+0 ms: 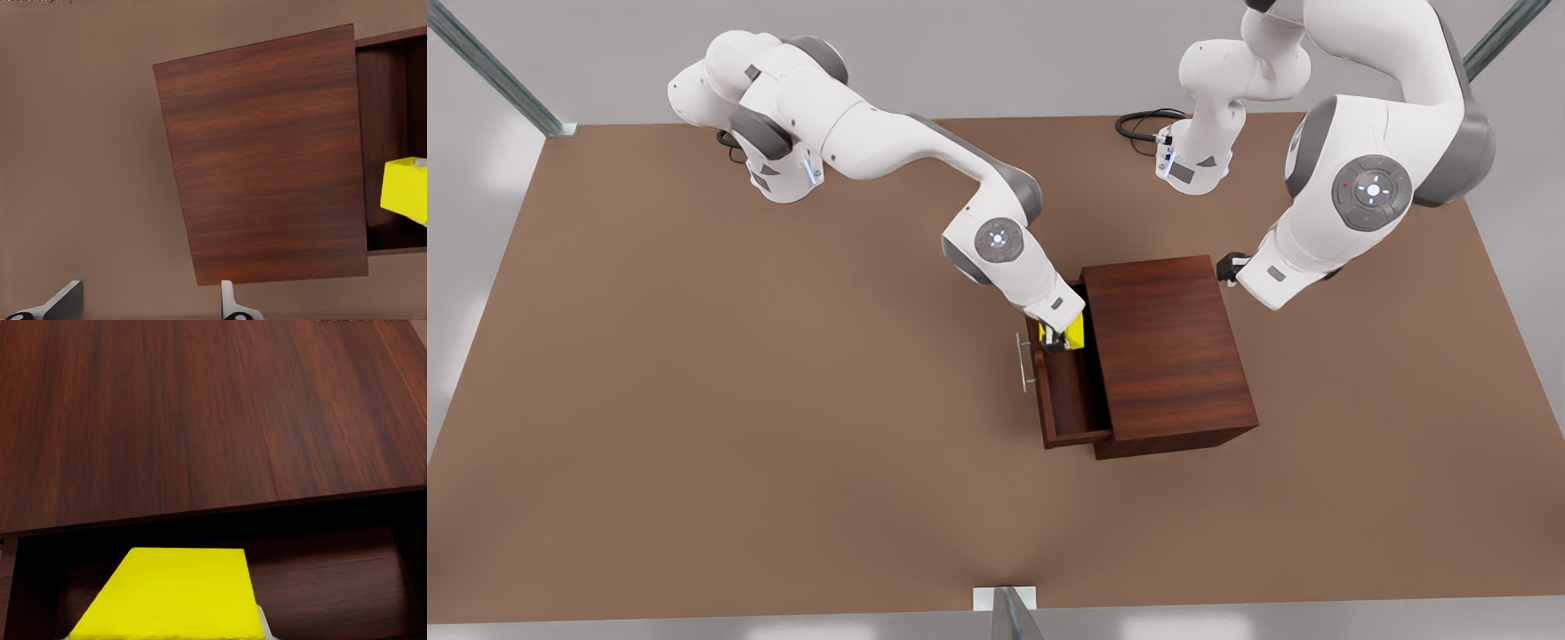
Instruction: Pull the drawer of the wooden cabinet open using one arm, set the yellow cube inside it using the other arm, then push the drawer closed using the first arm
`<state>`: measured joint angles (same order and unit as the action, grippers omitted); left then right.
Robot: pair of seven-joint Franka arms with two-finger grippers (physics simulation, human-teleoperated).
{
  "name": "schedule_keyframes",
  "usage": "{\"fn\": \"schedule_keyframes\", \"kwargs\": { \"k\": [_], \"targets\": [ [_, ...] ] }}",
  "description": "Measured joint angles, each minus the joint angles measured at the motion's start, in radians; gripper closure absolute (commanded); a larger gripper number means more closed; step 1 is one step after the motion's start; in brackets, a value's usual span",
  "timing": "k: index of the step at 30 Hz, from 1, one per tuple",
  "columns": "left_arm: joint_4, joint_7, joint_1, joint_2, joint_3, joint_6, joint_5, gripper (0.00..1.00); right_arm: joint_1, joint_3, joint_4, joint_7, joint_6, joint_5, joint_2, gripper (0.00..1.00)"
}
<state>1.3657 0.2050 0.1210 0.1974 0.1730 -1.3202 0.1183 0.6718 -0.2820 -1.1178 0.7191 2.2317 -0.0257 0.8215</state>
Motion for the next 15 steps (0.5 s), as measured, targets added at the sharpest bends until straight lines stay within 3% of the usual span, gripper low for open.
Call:
{"fn": "schedule_keyframes", "kwargs": {
  "k": [5, 6, 7, 8, 11, 13, 15],
  "targets": [
    [0.005, -0.028, 0.000, 0.000, 0.000, -0.004, 0.000, 0.00, -0.008, 0.002, 0.000, 0.011, 0.011, 0.009, -0.013, 0.00],
    [0.027, -0.033, 0.001, -0.008, 0.000, -0.006, -0.002, 0.20, -0.040, 0.000, -0.011, 0.013, 0.001, 0.009, -0.027, 0.00],
    [0.064, -0.026, 0.015, -0.020, 0.000, -0.013, -0.006, 0.71, -0.097, -0.004, -0.019, 0.015, -0.028, 0.005, -0.047, 0.00],
    [0.101, -0.001, 0.042, -0.028, 0.000, -0.020, -0.030, 0.79, -0.169, -0.003, -0.025, 0.012, -0.081, -0.006, -0.074, 0.00],
    [0.070, 0.148, 0.212, 0.089, 0.014, -0.040, -0.088, 0.79, -0.402, 0.075, -0.016, -0.067, -0.347, 0.028, -0.143, 0.00],
    [-0.016, 0.294, 0.323, 0.215, 0.056, -0.074, -0.110, 0.79, -0.440, 0.189, 0.049, -0.147, -0.548, 0.090, -0.175, 0.00],
    [-0.049, 0.474, 0.446, 0.306, 0.074, -0.160, -0.113, 0.79, -0.499, 0.226, 0.054, -0.220, -0.720, 0.125, -0.302, 0.00]
  ]
}}
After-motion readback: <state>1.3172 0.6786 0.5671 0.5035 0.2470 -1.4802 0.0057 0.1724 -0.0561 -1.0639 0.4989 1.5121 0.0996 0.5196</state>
